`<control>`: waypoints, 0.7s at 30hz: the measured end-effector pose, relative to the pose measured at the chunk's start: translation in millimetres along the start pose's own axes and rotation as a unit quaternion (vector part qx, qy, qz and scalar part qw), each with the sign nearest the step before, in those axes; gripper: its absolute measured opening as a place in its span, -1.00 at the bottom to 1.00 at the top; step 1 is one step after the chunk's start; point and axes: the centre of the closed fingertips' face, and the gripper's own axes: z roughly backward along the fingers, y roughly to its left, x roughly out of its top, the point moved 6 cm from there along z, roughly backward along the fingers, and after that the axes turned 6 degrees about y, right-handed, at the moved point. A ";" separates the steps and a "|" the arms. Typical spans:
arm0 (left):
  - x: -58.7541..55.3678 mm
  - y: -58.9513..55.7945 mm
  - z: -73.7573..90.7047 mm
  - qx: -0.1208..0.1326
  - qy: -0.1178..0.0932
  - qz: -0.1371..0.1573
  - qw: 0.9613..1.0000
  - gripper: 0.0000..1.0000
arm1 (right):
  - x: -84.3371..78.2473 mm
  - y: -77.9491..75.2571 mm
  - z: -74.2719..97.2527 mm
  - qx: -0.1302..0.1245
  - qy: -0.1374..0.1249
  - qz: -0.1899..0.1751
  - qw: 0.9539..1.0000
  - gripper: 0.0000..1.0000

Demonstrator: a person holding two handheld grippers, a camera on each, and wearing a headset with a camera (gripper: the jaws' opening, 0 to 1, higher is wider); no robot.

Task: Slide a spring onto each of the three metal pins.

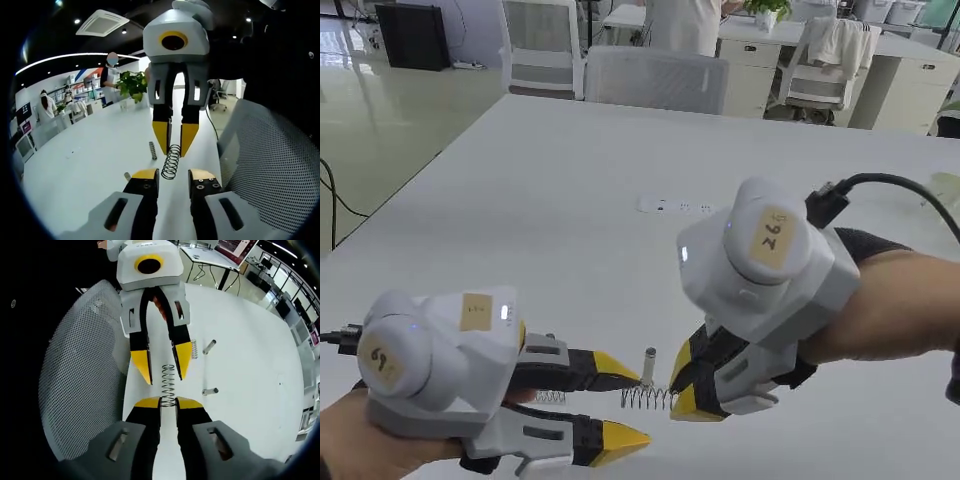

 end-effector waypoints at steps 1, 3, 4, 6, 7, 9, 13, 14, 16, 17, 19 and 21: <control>0.6 -0.9 0.1 -0.002 -0.002 -0.003 1.000 -0.67 | 0.1 -0.3 -0.2 -0.001 0.000 0.003 1.000 -0.75; 0.7 -0.5 0.2 0.001 -0.003 -0.007 1.000 -0.74 | 0.0 1.2 -0.8 0.002 0.003 0.011 1.000 -0.75; 0.2 -0.6 0.2 0.000 -0.001 -0.007 1.000 -0.77 | 0.2 1.9 -1.1 0.002 0.004 0.014 1.000 -0.75; -0.3 -1.0 0.5 -0.001 -0.003 -0.010 1.000 -0.83 | -0.1 3.6 -1.1 0.007 0.004 0.020 1.000 -0.75; -0.5 -1.8 0.5 -0.004 -0.003 -0.010 1.000 -0.83 | -0.1 3.8 -0.7 0.007 0.004 0.021 1.000 -0.75; -0.4 -2.9 0.2 -0.007 -0.004 -0.013 1.000 -0.84 | -0.6 4.7 0.7 0.012 0.003 0.022 1.000 -0.75; -1.2 -3.3 -0.1 -0.009 -0.001 -0.015 1.000 -0.84 | 0.4 5.9 6.3 0.012 -0.004 0.022 1.000 -0.75; -1.5 -3.0 0.1 -0.007 0.000 -0.015 1.000 -0.84 | 1.0 5.6 8.0 0.011 -0.008 0.020 1.000 -0.75; -1.5 -2.4 0.5 -0.006 0.000 -0.013 1.000 -0.84 | 2.8 4.7 11.9 0.010 -0.017 0.017 1.000 -0.75; -2.0 -2.0 0.7 -0.005 0.001 -0.013 1.000 -0.84 | 3.6 4.0 13.7 0.008 -0.022 0.014 1.000 -0.75; -2.2 -1.2 1.1 -0.003 0.000 -0.011 1.000 -0.84 | 6.8 2.9 17.9 0.007 -0.034 0.010 0.999 -0.75; -1.9 -0.7 1.4 -0.001 0.000 -0.010 1.000 -0.84 | 8.6 3.3 20.1 0.006 -0.039 0.010 0.999 -0.75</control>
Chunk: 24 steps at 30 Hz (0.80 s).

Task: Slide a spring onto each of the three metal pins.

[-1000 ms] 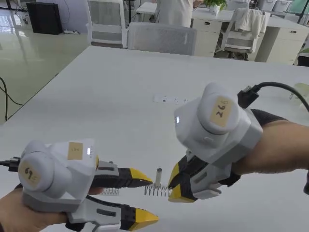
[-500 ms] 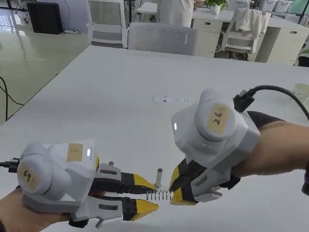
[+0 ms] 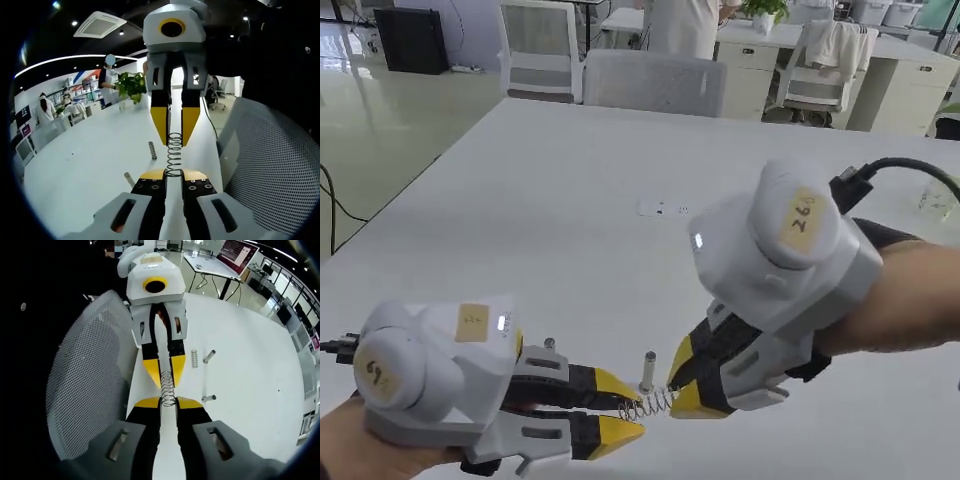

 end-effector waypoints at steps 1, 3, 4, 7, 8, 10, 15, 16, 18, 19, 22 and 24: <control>0.0 0.2 0.1 0.001 0.000 0.000 1.000 -0.84 | 1.6 0.2 0.5 -0.002 -0.003 0.002 1.000 -0.75; -0.2 0.5 0.2 0.001 0.001 0.000 1.000 -0.84 | 4.4 1.0 0.9 -0.004 -0.007 0.005 1.000 -0.75; -0.4 0.4 0.2 0.001 0.002 0.000 1.000 -0.84 | 5.5 1.4 1.3 -0.003 -0.008 0.005 1.000 -0.75; -0.8 -0.1 -0.2 0.000 0.002 0.001 1.000 -0.84 | 11.5 2.4 3.4 -0.003 -0.022 0.006 1.000 -0.74; -0.8 -0.1 -0.5 0.001 0.002 0.002 1.000 -0.84 | 12.6 2.4 3.4 -0.005 -0.023 0.008 1.000 -0.74; -0.8 0.1 -0.8 0.001 0.003 0.002 1.000 -0.85 | 14.8 2.6 3.3 -0.006 -0.024 0.013 1.000 -0.74; -2.3 -0.1 -1.3 -0.001 0.008 0.002 1.000 -0.85 | 19.0 2.2 0.5 -0.004 -0.029 0.017 0.999 -0.74; -1.5 -0.2 -1.3 -0.002 0.004 0.003 1.000 -0.85 | 19.7 2.2 -0.5 -0.004 -0.030 0.019 0.999 -0.74; 0.4 0.0 -0.8 -0.003 -0.002 0.007 1.000 -0.85 | 20.4 1.9 -3.5 -0.002 -0.029 0.018 0.999 -0.73; 0.3 0.7 -1.0 0.000 -0.001 0.005 1.000 -0.85 | 20.7 2.0 -4.4 -0.001 -0.030 0.017 0.999 -0.73; 0.7 0.4 -0.8 -0.001 -0.001 0.006 1.000 -0.85 | 21.8 1.8 -6.8 0.000 -0.030 0.019 0.999 -0.74; 0.8 0.5 -0.8 0.000 -0.001 0.006 1.000 -0.85 | 23.1 1.7 -8.4 0.002 -0.031 0.017 0.999 -0.74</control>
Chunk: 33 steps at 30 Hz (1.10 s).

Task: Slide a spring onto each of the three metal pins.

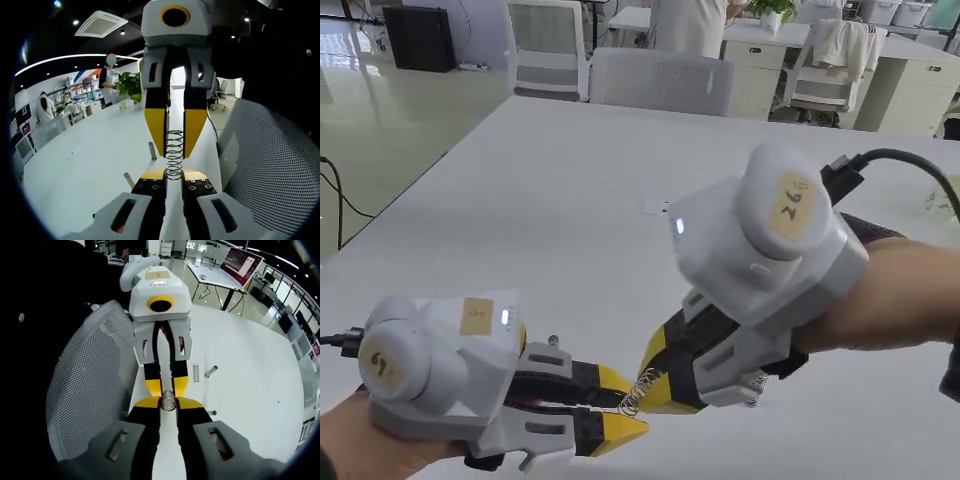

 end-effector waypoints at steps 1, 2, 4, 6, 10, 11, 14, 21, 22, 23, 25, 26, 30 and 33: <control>1.4 0.5 0.4 0.000 -0.005 0.003 1.000 -0.85 | 0.4 -0.1 -1.1 0.000 0.001 0.001 1.000 -0.74; 2.5 0.4 0.8 -0.001 -0.008 0.005 1.000 -0.85 | 0.7 -0.3 -1.5 -0.001 0.001 0.002 1.000 -0.74; 3.8 0.5 1.0 0.001 -0.007 0.002 1.000 -0.85 | 2.0 -0.8 -2.1 0.000 -0.001 0.001 1.000 -0.74; 4.7 0.2 1.1 0.000 -0.009 0.003 1.000 -0.85 | 2.9 -1.0 -2.7 0.001 -0.002 0.001 1.000 -0.74; 4.3 1.2 1.7 0.000 -0.013 0.009 1.000 -0.85 | 3.3 -2.5 -4.6 0.001 -0.002 -0.002 1.000 -0.74; 4.0 1.5 1.6 0.001 -0.013 0.009 1.000 -0.85 | 3.2 -2.8 -4.7 0.000 -0.002 -0.002 1.000 -0.74; 2.7 4.0 1.8 0.004 -0.020 0.014 1.000 -0.84 | 3.4 -4.3 -4.6 -0.005 0.000 -0.003 1.000 -0.74; -4.5 6.5 2.6 0.010 -0.005 0.018 1.000 -0.75 | -0.5 -11.3 -4.4 -0.009 0.005 -0.013 1.000 -0.74; -5.9 6.5 3.5 0.010 -0.004 0.018 1.000 -0.72 | -1.3 -11.9 -4.3 -0.010 0.006 -0.013 1.000 -0.74; -7.4 6.8 4.1 0.011 -0.002 0.019 1.000 -0.71 | -2.7 -13.1 -4.3 -0.012 0.008 -0.014 1.000 -0.74; -11.4 8.1 6.7 0.012 0.000 0.022 1.000 -0.69 | -5.3 -15.0 -3.9 -0.012 0.011 -0.017 1.000 -0.74; -13.1 8.7 7.7 0.014 0.001 0.024 1.000 -0.68 | -6.4 -15.8 -3.8 -0.013 0.012 -0.018 1.000 -0.74; -23.3 10.5 13.4 0.020 0.008 0.042 0.999 -0.52 | -12.8 -20.3 -2.7 -0.019 0.019 -0.023 0.999 -0.74; -30.6 11.1 18.2 0.026 0.012 0.055 0.998 -0.45 | -16.6 -22.9 -1.8 -0.022 0.022 -0.027 0.999 -0.74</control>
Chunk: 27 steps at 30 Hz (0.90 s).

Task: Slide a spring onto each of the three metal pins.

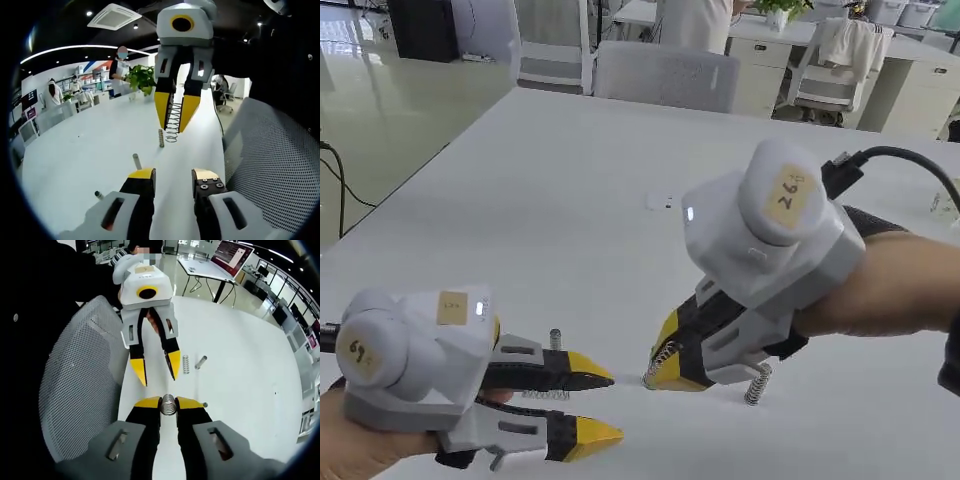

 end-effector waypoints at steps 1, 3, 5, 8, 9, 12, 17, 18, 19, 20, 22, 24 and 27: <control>-2.8 1.0 2.1 0.004 0.001 0.005 1.000 -0.44 | -1.2 -1.0 0.2 0.000 0.001 -0.002 1.000 -0.74; -5.6 2.2 4.9 0.009 0.002 0.013 1.000 -0.40 | -3.2 -2.9 0.6 -0.003 0.004 -0.004 1.000 -0.74; -9.3 4.5 8.0 0.017 0.002 0.021 1.000 -0.35 | -5.0 -4.7 0.9 -0.004 0.006 -0.006 1.000 -0.74; -14.2 7.3 12.0 0.030 0.005 0.031 0.999 -0.25 | -9.1 -9.1 1.4 -0.008 0.011 -0.010 1.000 -0.74; -14.9 7.8 13.8 0.034 0.005 0.034 0.999 -0.23 | -10.4 -10.4 1.7 -0.009 0.013 -0.011 1.000 -0.74; -17.4 9.1 18.2 0.045 0.003 0.042 0.998 -0.18 | -15.1 -15.4 3.3 -0.014 0.018 -0.017 1.000 -0.74; -24.9 12.5 24.9 0.067 0.000 0.058 0.996 -0.07 | -20.8 -22.5 4.0 -0.021 0.026 -0.020 0.999 -0.74; -26.9 13.2 26.6 0.071 0.001 0.063 0.996 -0.05 | -21.2 -23.8 4.0 -0.022 0.027 -0.021 0.999 -0.74; -27.4 13.4 27.1 0.072 0.001 0.063 0.995 -0.03 | -21.7 -26.0 4.1 -0.022 0.028 -0.022 0.999 -0.74; -28.7 13.9 29.1 0.078 -0.001 0.066 0.995 -0.02 | -22.0 -27.4 4.0 -0.022 0.029 -0.022 0.999 -0.74; -30.1 14.9 32.5 0.085 -0.004 0.072 0.994 0.00 | -22.5 -31.6 3.1 -0.026 0.032 -0.022 0.999 -0.74; -31.8 16.5 35.8 0.094 -0.008 0.078 0.993 0.03 | -22.3 -34.6 1.5 -0.026 0.035 -0.020 0.999 -0.74; -34.9 18.0 40.0 0.105 -0.010 0.086 0.991 0.08 | -21.7 -39.4 -2.0 -0.026 0.037 -0.019 0.999 -0.74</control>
